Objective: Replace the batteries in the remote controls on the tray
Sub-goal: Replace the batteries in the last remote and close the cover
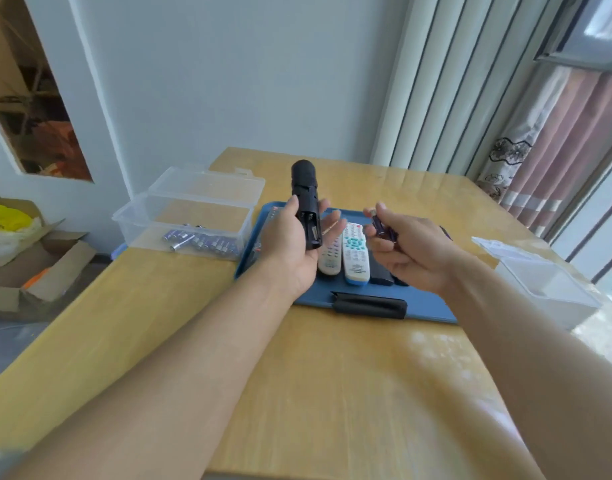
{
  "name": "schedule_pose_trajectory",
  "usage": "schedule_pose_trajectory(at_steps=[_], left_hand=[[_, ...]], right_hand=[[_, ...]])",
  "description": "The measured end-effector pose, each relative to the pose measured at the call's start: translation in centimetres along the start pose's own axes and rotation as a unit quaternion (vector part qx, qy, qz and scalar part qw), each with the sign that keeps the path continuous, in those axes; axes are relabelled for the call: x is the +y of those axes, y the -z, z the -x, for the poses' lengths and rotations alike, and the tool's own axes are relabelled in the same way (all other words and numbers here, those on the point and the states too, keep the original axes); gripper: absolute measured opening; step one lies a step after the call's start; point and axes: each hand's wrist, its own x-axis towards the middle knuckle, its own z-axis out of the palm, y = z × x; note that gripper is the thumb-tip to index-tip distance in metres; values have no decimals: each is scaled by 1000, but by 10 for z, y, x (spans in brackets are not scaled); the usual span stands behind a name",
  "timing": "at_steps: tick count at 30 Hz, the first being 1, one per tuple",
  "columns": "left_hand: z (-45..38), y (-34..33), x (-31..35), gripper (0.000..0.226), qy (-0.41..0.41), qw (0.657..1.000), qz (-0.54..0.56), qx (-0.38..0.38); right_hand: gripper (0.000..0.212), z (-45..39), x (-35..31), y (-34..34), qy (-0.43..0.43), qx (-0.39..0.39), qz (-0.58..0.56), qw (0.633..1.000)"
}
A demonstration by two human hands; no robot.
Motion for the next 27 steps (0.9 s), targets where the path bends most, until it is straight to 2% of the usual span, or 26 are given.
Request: schedule_pose_trajectory(at_steps=[4, 6, 9, 11, 15, 17, 21, 24, 27], left_hand=[[-5, 13, 44, 27, -100, 993, -9, 65], [-9, 38, 77, 25, -174, 979, -29, 103], [-17, 78, 116, 26, -278, 942, -66, 176], [-23, 103, 135, 27, -319, 920, -71, 214], [-29, 134, 153, 28, -359, 896, -62, 253], [-31, 138, 155, 28, -363, 893, -54, 259], [-33, 136, 156, 27, -365, 894, -37, 258], [-32, 137, 153, 28, -368, 888, -38, 272], [-33, 139, 152, 30, -366, 885, -42, 285]], right_hand=[[14, -34, -28, -46, -44, -40, 216, 975], [7, -55, -36, -88, -43, -89, 322, 942], [20, -84, -34, -149, -24, -133, 451, 882], [25, -102, -25, -187, 15, -156, 571, 806], [38, -129, -4, -244, 122, -186, 752, 620], [39, -137, 9, -262, 143, -198, 788, 565], [27, -146, 26, -281, 185, -224, 808, 512], [31, -151, 36, -285, 215, -217, 836, 456], [30, -159, 43, -286, 217, -211, 851, 430]])
